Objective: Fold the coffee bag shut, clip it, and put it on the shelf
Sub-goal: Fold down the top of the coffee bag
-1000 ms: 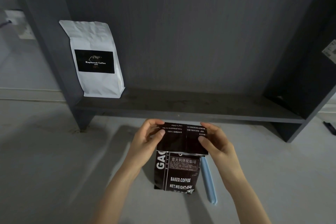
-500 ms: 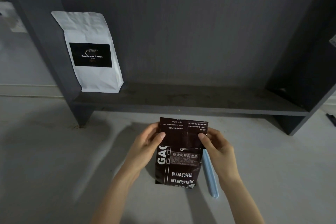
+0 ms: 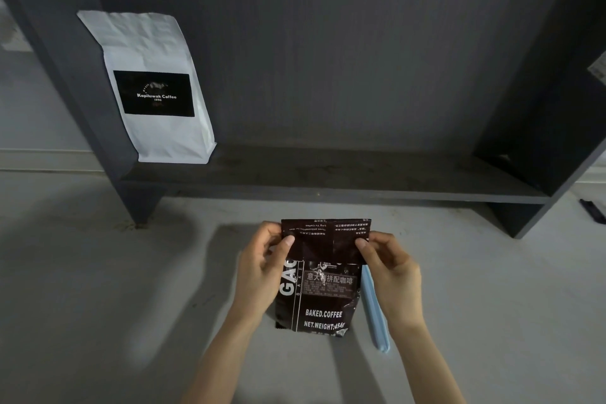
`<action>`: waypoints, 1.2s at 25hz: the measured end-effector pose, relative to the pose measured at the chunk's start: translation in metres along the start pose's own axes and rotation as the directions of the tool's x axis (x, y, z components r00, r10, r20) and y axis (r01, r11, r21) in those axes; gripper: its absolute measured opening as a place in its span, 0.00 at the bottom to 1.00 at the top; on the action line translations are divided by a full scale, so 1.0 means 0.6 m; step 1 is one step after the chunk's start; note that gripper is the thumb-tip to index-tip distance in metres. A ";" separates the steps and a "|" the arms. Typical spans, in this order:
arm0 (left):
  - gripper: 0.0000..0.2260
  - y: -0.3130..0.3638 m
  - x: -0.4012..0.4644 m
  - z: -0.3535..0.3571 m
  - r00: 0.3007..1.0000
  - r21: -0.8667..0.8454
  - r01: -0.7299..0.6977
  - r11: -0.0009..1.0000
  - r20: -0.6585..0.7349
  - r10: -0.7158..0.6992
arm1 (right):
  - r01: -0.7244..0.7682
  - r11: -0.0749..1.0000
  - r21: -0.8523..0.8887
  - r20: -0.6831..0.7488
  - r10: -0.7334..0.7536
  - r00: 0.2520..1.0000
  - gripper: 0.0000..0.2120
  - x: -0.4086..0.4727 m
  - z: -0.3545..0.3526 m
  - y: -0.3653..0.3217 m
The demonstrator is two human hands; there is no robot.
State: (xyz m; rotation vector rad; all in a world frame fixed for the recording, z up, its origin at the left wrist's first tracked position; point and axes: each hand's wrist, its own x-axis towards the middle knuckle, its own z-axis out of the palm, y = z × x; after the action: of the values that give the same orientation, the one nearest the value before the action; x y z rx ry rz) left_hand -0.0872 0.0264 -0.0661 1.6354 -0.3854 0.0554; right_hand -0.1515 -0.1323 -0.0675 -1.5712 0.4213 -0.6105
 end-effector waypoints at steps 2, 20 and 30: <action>0.09 0.000 0.001 -0.001 1.000 -0.014 0.021 1.000 -0.022 -0.021 | 0.019 1.000 -0.006 -0.025 -0.019 1.000 0.05 -0.003 0.002 -0.001; 0.09 0.024 0.001 0.002 0.993 -0.072 0.095 0.993 0.072 -0.089 | -0.005 0.998 0.062 0.061 0.001 0.998 0.06 -0.008 0.000 -0.007; 0.08 0.026 -0.001 -0.009 0.987 -0.104 0.152 0.983 0.063 -0.146 | -0.073 0.807 -0.586 0.026 0.109 0.994 0.13 -0.003 -0.049 0.044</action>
State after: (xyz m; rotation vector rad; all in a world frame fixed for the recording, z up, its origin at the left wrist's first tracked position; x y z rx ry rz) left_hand -0.0913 0.0309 -0.0505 1.5560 -0.3013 -0.1215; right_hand -0.1684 -0.1574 -0.0934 -2.1379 0.6831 -0.3691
